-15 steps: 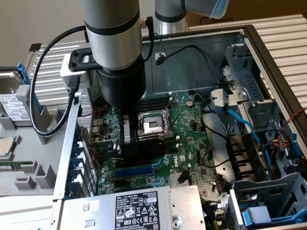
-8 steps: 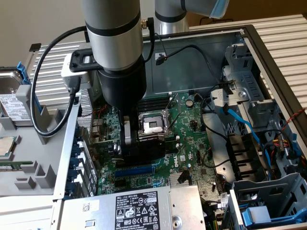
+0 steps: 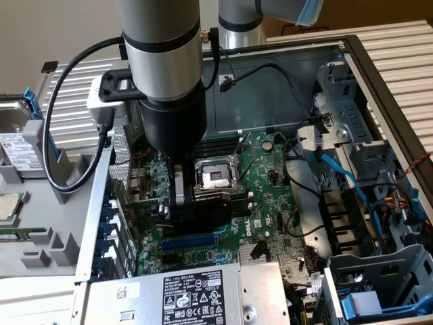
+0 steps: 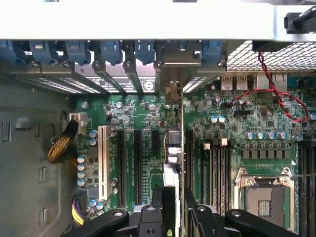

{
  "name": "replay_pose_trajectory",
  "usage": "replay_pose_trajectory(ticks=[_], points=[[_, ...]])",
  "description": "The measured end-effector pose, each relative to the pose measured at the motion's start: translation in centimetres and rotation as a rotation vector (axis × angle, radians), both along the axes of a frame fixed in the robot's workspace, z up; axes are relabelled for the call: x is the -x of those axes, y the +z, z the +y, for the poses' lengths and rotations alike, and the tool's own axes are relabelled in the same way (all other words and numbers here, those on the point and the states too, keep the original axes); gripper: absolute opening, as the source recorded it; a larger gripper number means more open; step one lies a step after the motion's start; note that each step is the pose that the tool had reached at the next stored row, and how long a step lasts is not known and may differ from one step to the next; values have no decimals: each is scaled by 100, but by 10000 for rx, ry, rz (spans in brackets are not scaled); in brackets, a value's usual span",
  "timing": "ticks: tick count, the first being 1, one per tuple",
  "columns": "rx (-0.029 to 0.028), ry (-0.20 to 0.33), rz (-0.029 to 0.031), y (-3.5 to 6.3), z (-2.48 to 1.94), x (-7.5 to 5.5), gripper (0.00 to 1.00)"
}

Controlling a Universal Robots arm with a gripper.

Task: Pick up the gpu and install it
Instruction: 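Insert the gpu into the slot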

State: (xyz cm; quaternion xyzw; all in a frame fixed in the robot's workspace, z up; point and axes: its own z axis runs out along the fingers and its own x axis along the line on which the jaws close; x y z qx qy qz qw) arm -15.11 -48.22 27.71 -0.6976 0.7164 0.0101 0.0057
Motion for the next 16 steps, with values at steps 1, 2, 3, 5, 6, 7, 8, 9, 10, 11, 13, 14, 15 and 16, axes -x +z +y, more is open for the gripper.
replay_pose_trajectory(ticks=[1, 2, 3, 5, 6, 7, 8, 9, 10, 11, 13, 14, 15, 16], points=[[1, 0, 1, -2, 0, -2, 27], [-1, 1, 1, -5, 0, -6, 27], [-1, 0, 4, -8, 0, -6, 27], [-1, 0, 17, -14, 0, -9, 27], [0, 1, 25, -17, 0, -13, 27], [-1, 1, 35, -19, 0, -13, 27], [0, -1, 44, -21, 0, -12, 27], [-1, -1, 52, -24, 0, -12, 27], [0, 0, 59, -27, 0, -13, 27], [0, 0, 66, -29, 0, -13, 27], [0, 0, 72, -31, 1, -13, 27], [-2, 0, 72, -33, 2, -13, 27], [-3, 1, 73, -34, 4, -14, 27], [-3, 2, 73, -35, 6, -14, 27]])
